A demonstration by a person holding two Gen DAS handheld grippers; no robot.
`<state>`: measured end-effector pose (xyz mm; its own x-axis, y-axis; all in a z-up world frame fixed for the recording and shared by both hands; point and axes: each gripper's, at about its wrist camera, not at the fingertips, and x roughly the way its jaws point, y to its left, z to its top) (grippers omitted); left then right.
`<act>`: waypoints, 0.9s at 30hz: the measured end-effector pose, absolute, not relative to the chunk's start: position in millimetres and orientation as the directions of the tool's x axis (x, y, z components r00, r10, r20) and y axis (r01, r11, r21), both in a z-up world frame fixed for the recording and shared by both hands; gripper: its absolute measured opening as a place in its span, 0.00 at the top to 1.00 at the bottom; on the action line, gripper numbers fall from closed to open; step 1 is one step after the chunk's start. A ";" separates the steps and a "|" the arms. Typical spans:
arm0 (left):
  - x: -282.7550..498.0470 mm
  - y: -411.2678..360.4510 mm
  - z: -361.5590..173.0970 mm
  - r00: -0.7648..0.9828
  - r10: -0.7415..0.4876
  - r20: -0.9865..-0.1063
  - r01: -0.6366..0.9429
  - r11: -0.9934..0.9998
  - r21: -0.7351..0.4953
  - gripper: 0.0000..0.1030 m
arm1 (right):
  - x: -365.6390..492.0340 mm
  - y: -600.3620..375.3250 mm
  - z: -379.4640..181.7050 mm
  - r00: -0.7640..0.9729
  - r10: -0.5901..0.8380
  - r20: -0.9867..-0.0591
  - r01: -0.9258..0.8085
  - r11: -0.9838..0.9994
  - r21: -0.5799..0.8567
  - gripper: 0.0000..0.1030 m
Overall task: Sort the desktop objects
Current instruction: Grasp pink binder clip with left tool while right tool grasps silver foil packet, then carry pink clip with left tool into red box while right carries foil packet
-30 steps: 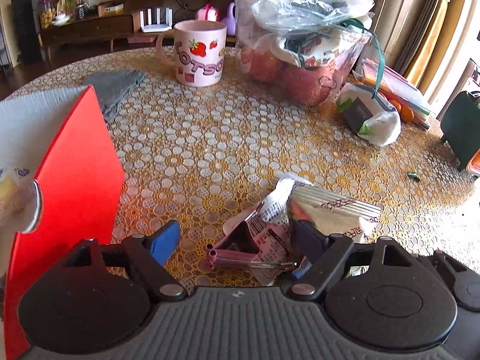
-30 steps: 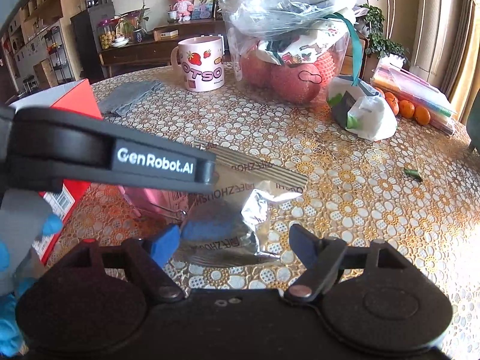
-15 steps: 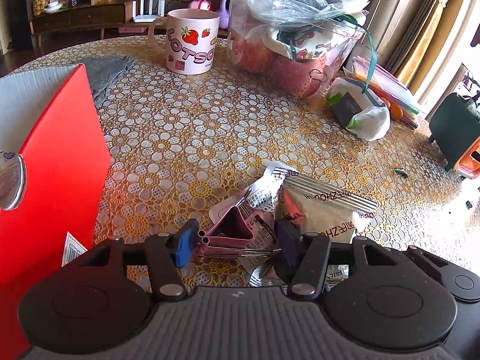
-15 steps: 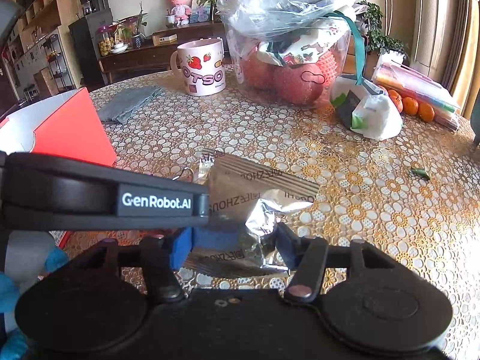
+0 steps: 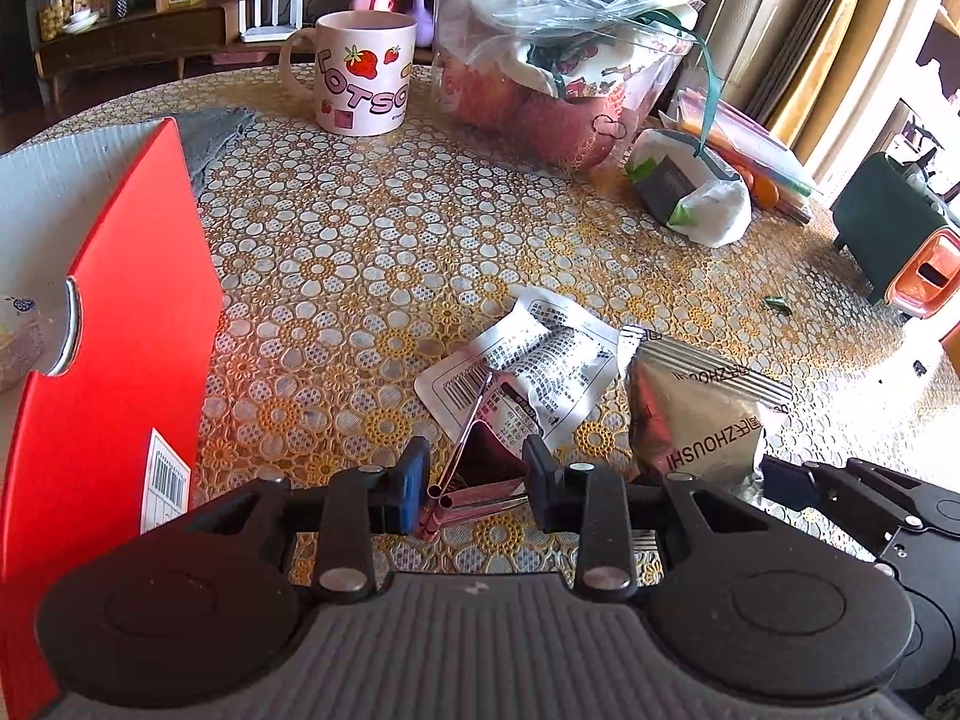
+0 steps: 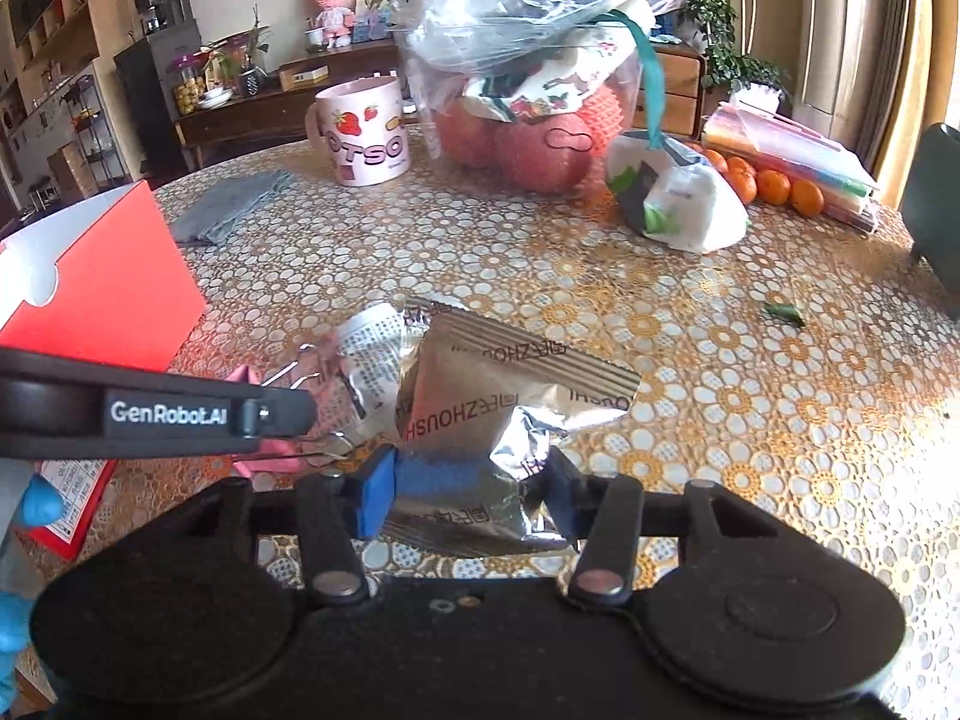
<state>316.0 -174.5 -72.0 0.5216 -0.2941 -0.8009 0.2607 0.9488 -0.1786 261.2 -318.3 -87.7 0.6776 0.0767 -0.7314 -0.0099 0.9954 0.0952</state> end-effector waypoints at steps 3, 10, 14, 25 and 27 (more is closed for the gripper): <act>312.1 -173.4 -68.9 0.529 -0.292 -0.797 0.259 0.950 -0.176 0.69 | 255.6 -318.4 -86.5 0.674 0.074 -0.735 -0.013 0.996 0.089 0.52; 299.2 -168.1 -54.8 0.535 -0.313 -0.785 0.275 0.943 -0.189 0.70 | 241.7 -315.2 -75.6 0.684 0.077 -0.725 -0.026 0.996 0.082 0.53; 290.7 -161.5 -42.6 0.544 -0.319 -0.776 0.276 0.941 -0.193 0.70 | 231.6 -315.1 -68.3 0.683 0.082 -0.726 -0.023 0.996 0.090 0.53; 260.3 -136.1 10.5 0.584 -0.370 -0.723 0.327 0.922 -0.208 0.70 | 204.0 -294.3 -20.7 0.722 0.117 -0.682 -0.081 0.993 0.085 0.53; 254.9 -127.3 20.5 0.595 -0.373 -0.711 0.333 0.921 -0.205 0.70 | 200.5 -287.3 -10.8 0.727 0.130 -0.674 -0.097 0.991 0.087 0.53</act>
<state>254.9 -127.3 20.5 0.5954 -0.3735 -0.7114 0.3327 0.9205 -0.2048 200.5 -287.3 -10.8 0.7275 0.1303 -0.6737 -0.0971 0.9915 0.0869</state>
